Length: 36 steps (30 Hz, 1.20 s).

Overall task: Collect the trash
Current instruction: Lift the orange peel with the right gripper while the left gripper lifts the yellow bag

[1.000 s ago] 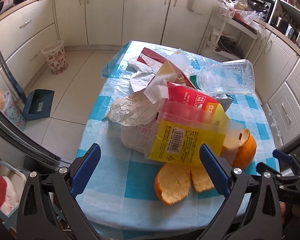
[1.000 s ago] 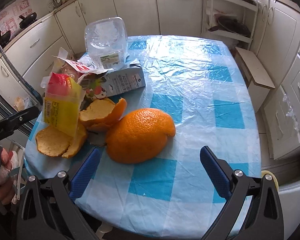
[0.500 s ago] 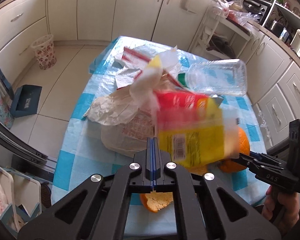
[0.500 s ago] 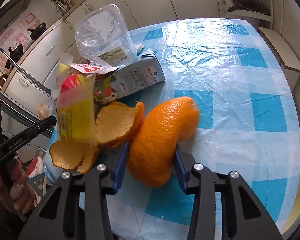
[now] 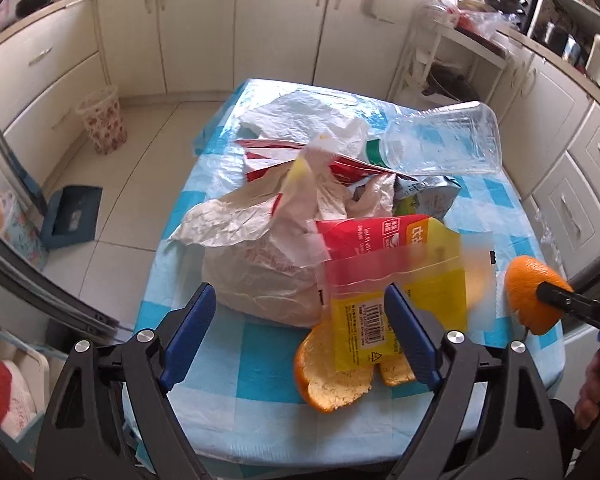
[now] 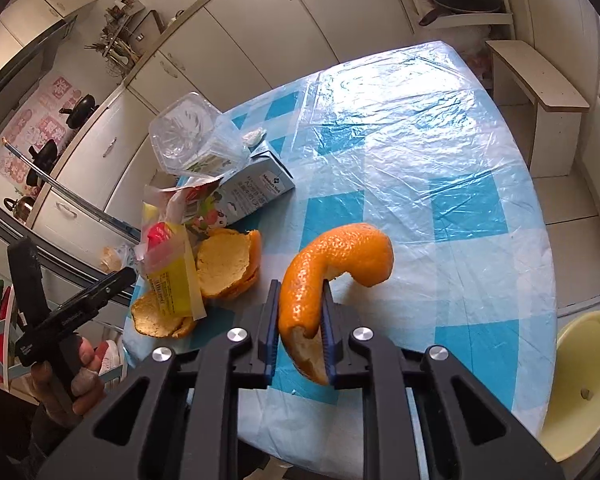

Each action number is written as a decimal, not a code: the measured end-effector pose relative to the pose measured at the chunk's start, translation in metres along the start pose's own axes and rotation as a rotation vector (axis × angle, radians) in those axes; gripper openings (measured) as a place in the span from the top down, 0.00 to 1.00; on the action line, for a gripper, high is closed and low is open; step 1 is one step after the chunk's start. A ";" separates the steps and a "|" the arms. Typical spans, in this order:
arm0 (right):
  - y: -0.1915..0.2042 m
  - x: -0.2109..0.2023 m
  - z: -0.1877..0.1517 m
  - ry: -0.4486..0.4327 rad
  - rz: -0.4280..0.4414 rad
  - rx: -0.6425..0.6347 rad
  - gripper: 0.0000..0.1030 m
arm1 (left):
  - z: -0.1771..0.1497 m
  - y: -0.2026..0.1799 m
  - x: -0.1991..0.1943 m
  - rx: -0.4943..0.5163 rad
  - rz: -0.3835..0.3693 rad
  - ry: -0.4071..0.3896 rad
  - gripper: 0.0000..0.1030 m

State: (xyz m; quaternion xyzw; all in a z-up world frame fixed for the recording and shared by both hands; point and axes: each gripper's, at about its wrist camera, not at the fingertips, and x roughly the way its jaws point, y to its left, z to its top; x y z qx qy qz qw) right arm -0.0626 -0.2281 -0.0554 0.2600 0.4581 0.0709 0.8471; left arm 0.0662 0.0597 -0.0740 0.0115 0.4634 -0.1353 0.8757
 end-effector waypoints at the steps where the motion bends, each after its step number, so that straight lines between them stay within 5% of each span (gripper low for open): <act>1: 0.000 -0.002 0.000 0.000 0.003 -0.005 0.82 | 0.001 -0.004 0.004 0.018 0.011 -0.003 0.20; 4: 0.005 0.000 -0.003 0.004 0.010 -0.008 0.82 | 0.007 -0.017 0.016 0.077 0.038 -0.004 0.23; 6: 0.006 0.000 -0.005 0.003 0.012 -0.004 0.82 | 0.008 -0.023 0.022 0.096 0.029 0.023 0.67; 8: 0.004 -0.001 -0.006 0.000 0.017 0.004 0.82 | 0.008 -0.023 0.024 0.082 0.007 0.058 0.91; 10: 0.004 -0.002 -0.006 -0.006 0.027 0.013 0.82 | 0.007 -0.022 0.018 0.077 0.005 0.047 1.00; 19: -0.012 -0.040 -0.015 -0.087 0.048 0.050 0.82 | 0.010 -0.019 -0.031 0.024 -0.130 -0.013 1.00; 23: -0.026 -0.061 -0.022 -0.117 0.043 0.075 0.82 | 0.013 -0.031 -0.034 0.095 -0.087 -0.012 0.98; 25: -0.032 -0.068 -0.027 -0.121 0.041 0.085 0.82 | 0.015 -0.044 -0.024 0.198 -0.069 -0.012 0.65; 26: -0.035 -0.071 -0.029 -0.121 0.036 0.089 0.82 | 0.014 -0.053 -0.022 0.271 -0.021 -0.049 0.29; 27: -0.037 -0.074 -0.032 -0.118 0.033 0.089 0.82 | 0.012 -0.062 -0.021 0.356 0.027 -0.102 0.14; 29: -0.041 -0.077 -0.035 -0.117 0.028 0.095 0.82 | 0.012 -0.078 -0.014 0.537 0.081 -0.137 0.13; 34: -0.054 -0.076 -0.039 -0.112 0.021 0.121 0.81 | 0.032 -0.086 0.009 0.785 -0.033 -0.031 0.13; 35: -0.056 -0.074 -0.039 -0.110 0.021 0.128 0.81 | 0.033 -0.086 0.014 0.813 -0.062 0.005 0.16; 36: -0.057 -0.072 -0.038 -0.109 0.021 0.134 0.81 | 0.033 -0.088 0.021 0.841 -0.095 0.050 0.29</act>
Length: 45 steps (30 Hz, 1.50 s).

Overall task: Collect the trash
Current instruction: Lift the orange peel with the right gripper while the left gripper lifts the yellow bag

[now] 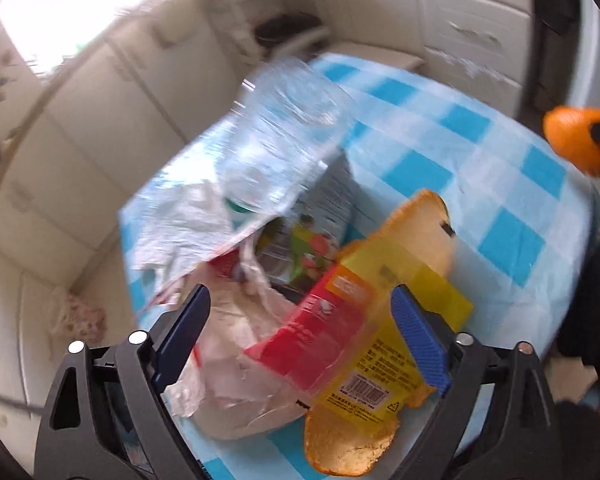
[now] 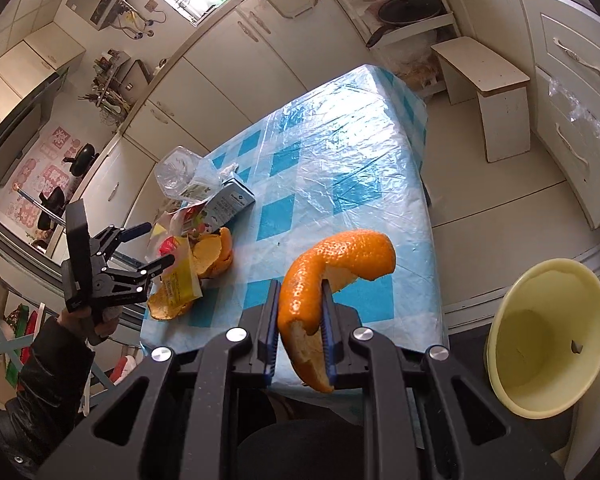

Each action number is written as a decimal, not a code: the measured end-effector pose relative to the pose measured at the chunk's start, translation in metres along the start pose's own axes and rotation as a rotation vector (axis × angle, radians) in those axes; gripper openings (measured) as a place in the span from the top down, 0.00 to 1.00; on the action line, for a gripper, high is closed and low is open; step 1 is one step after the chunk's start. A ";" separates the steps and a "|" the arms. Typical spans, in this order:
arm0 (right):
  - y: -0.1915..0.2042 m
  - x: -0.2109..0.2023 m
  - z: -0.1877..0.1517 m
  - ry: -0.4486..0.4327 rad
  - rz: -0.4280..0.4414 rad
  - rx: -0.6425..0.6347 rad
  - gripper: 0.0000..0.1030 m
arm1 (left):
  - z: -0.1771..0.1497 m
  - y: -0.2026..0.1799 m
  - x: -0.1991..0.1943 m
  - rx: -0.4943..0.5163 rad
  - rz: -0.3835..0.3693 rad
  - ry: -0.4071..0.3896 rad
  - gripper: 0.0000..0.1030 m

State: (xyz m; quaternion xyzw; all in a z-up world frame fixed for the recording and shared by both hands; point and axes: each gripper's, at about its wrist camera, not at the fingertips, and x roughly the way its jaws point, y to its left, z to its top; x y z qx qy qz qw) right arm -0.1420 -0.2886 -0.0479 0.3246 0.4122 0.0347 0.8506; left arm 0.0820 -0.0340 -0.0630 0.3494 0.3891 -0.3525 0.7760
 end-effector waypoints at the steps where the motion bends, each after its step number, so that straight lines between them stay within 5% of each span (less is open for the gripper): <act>1: -0.001 0.002 0.001 0.001 0.001 0.006 0.81 | -0.001 -0.002 0.006 0.027 -0.054 0.039 0.42; 3: -0.004 0.005 0.002 0.000 0.006 0.015 0.81 | -0.003 -0.007 0.014 0.049 -0.067 0.099 0.94; 4: -0.004 0.006 0.004 -0.001 0.009 0.018 0.81 | -0.004 -0.008 0.015 0.050 -0.068 0.109 0.99; 13: -0.003 -0.010 0.000 -0.033 0.044 0.018 0.81 | -0.004 0.006 -0.040 -0.047 -0.047 -0.009 1.00; 17: -0.008 -0.026 -0.007 -0.049 0.055 0.032 0.81 | 0.001 -0.002 -0.046 -0.029 -0.009 0.039 0.99; 19: -0.010 -0.035 -0.011 -0.058 0.058 0.036 0.81 | -0.005 0.002 -0.038 -0.061 -0.011 0.103 0.91; 21: -0.013 -0.041 -0.015 -0.065 0.063 0.040 0.81 | -0.017 0.006 -0.036 -0.127 -0.030 0.125 0.29; 22: -0.014 -0.042 -0.017 -0.067 0.063 0.043 0.81 | -0.023 0.007 -0.035 -0.149 -0.021 0.116 0.18; 27: -0.024 -0.037 -0.020 -0.050 0.070 0.070 0.81 | -0.042 0.011 -0.011 -0.285 0.019 0.145 0.14; 29: -0.025 -0.035 -0.020 -0.045 0.072 0.067 0.81 | -0.042 0.011 -0.006 -0.340 0.001 0.129 0.21; 31: -0.024 -0.033 -0.018 -0.043 0.077 0.065 0.81 | -0.039 0.008 0.002 -0.378 -0.023 0.124 0.41; 33: -0.024 -0.031 -0.016 -0.045 0.082 0.065 0.81 | -0.033 0.007 0.012 -0.413 -0.020 0.129 0.77; 35: -0.024 -0.030 -0.015 -0.046 0.089 0.066 0.81 | -0.031 0.012 0.016 -0.457 -0.027 0.125 0.92; 45: -0.039 -0.045 -0.021 -0.081 0.103 0.091 0.81 | -0.020 0.017 -0.040 -0.504 -0.047 -0.007 0.97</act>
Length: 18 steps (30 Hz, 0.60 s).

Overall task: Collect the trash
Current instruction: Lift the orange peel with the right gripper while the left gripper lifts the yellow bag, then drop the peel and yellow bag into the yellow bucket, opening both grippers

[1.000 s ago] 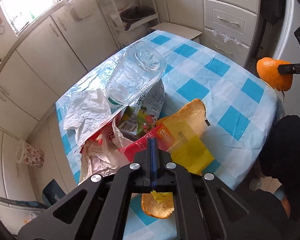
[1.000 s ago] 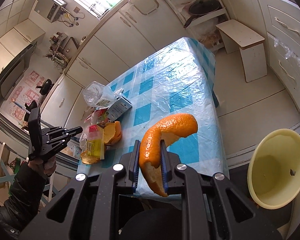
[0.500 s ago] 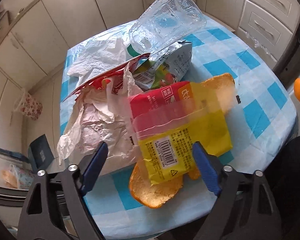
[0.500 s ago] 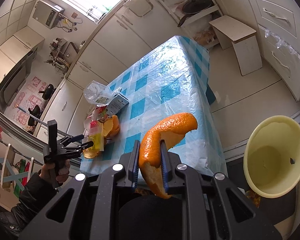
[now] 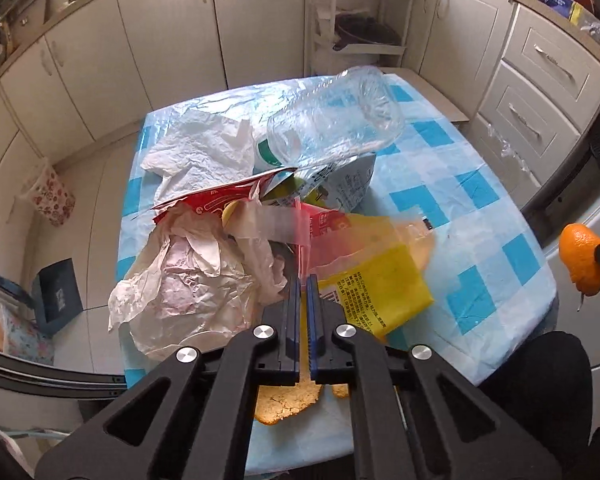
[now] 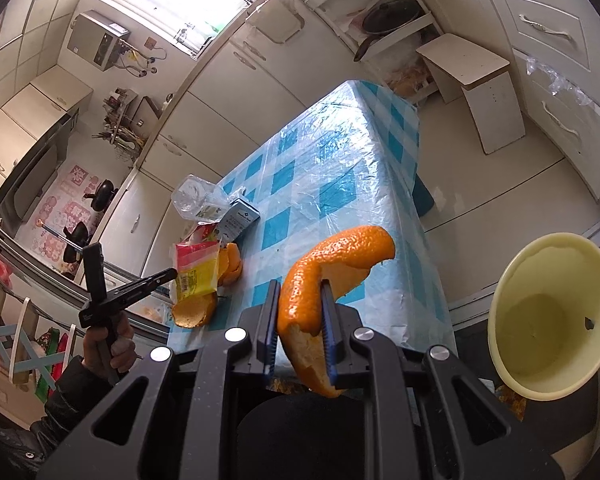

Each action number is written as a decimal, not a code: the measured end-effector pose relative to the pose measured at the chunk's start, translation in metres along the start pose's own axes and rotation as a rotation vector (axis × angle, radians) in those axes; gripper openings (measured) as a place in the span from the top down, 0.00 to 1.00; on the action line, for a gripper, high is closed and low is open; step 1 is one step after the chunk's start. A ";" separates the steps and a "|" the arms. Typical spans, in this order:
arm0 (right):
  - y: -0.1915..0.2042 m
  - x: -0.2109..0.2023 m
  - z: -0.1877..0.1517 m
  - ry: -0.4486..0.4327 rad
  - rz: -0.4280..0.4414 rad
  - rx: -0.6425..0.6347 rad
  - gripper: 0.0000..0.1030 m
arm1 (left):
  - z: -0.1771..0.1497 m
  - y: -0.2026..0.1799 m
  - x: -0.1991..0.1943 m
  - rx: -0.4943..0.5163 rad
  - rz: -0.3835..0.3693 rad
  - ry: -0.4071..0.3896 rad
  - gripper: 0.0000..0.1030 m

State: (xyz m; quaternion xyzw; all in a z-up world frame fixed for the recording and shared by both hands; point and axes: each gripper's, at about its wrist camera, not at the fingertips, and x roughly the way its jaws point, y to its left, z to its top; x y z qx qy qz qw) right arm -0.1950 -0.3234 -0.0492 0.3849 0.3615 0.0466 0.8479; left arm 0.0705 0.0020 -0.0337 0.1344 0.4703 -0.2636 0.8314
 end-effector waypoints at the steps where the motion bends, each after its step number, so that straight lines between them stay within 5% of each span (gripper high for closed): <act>1: -0.002 -0.004 -0.001 -0.005 0.000 0.003 0.81 | 0.001 -0.002 -0.006 -0.005 -0.010 -0.011 0.97; 10: -0.040 -0.063 -0.010 -0.096 -0.117 0.034 0.81 | 0.018 -0.081 -0.076 0.071 -0.139 -0.139 0.97; 18: -0.114 -0.069 -0.021 -0.073 -0.281 0.104 0.81 | 0.030 -0.209 -0.054 0.220 -0.272 -0.113 0.97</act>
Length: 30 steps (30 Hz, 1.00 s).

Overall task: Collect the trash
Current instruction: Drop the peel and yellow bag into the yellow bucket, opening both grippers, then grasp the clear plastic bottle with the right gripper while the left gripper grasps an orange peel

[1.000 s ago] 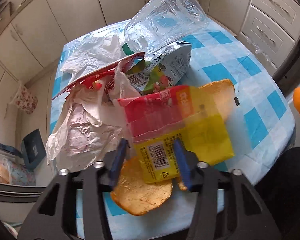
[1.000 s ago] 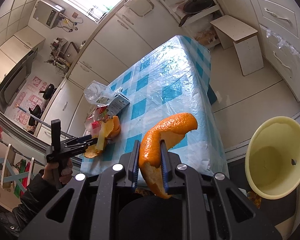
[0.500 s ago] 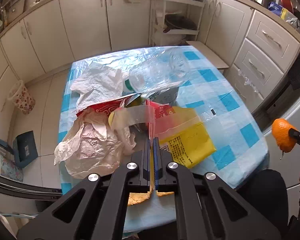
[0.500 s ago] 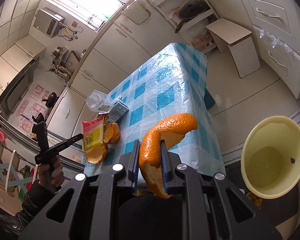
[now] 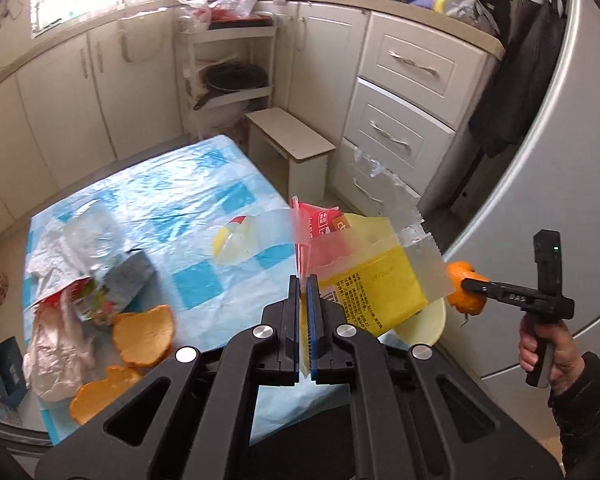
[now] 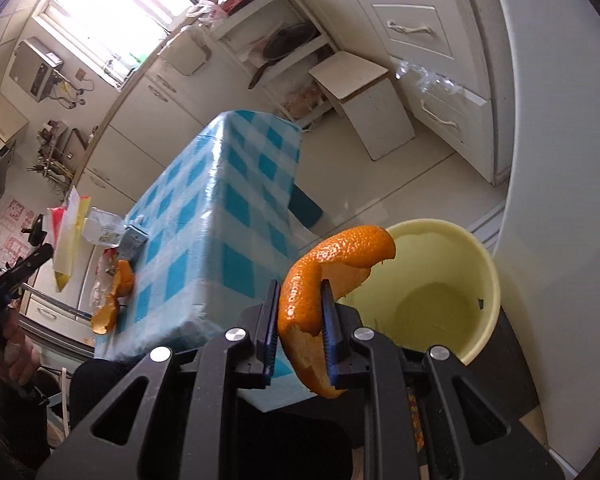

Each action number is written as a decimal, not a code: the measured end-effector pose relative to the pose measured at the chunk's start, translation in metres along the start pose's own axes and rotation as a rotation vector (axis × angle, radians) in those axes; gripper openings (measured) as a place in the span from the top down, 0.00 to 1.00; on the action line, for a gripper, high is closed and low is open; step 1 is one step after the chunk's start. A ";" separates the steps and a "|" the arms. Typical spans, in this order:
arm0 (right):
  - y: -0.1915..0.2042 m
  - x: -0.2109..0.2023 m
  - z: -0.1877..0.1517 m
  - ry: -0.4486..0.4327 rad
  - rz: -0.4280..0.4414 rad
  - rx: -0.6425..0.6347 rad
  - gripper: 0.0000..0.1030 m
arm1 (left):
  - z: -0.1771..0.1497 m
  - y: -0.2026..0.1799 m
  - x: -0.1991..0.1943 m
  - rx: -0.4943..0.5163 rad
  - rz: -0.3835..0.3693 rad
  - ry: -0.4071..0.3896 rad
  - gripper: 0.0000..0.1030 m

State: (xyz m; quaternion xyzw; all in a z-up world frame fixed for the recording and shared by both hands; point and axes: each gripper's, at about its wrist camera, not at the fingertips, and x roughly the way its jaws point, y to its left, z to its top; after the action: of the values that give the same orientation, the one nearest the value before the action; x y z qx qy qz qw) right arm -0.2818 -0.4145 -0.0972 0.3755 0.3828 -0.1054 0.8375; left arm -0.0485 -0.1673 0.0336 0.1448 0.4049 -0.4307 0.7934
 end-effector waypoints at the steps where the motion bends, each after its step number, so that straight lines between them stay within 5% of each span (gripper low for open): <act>1: -0.008 0.009 0.000 0.015 -0.012 0.004 0.80 | 0.003 -0.016 0.015 0.025 -0.008 0.017 0.97; 6: -0.042 0.062 -0.001 0.080 -0.142 -0.001 0.61 | 0.014 -0.080 0.093 0.123 -0.012 0.113 0.97; 8: -0.053 0.070 -0.003 0.093 -0.182 0.008 0.61 | 0.015 -0.097 0.121 0.154 -0.001 0.152 0.97; 16: -0.053 0.030 -0.047 0.079 -0.200 -0.047 0.55 | 0.010 -0.171 0.232 0.328 -0.032 0.370 0.93; 17: -0.053 0.025 -0.052 0.081 -0.196 -0.043 0.55 | 0.009 -0.178 0.240 0.351 -0.039 0.393 0.87; 18: -0.053 0.020 -0.056 0.080 -0.195 -0.041 0.55 | 0.008 -0.181 0.244 0.363 -0.031 0.401 0.71; 20: -0.051 0.011 -0.060 0.067 -0.184 -0.032 0.55 | 0.009 -0.188 0.244 0.398 -0.018 0.402 0.39; 21: -0.049 0.007 -0.061 0.057 -0.178 -0.030 0.55 | 0.010 -0.190 0.236 0.414 0.002 0.369 0.33; 26: -0.018 -0.020 -0.054 -0.025 -0.122 -0.052 0.52 | 0.016 -0.171 0.181 0.366 0.032 0.254 0.19; 30: 0.021 -0.037 -0.042 -0.087 -0.063 -0.109 0.47 | 0.003 -0.120 0.115 0.266 0.072 0.154 0.12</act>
State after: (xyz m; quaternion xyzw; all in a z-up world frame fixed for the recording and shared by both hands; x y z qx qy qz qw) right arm -0.3208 -0.3745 -0.0771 0.3120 0.3630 -0.1271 0.8687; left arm -0.1081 -0.3044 -0.0381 0.2955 0.3985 -0.4393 0.7489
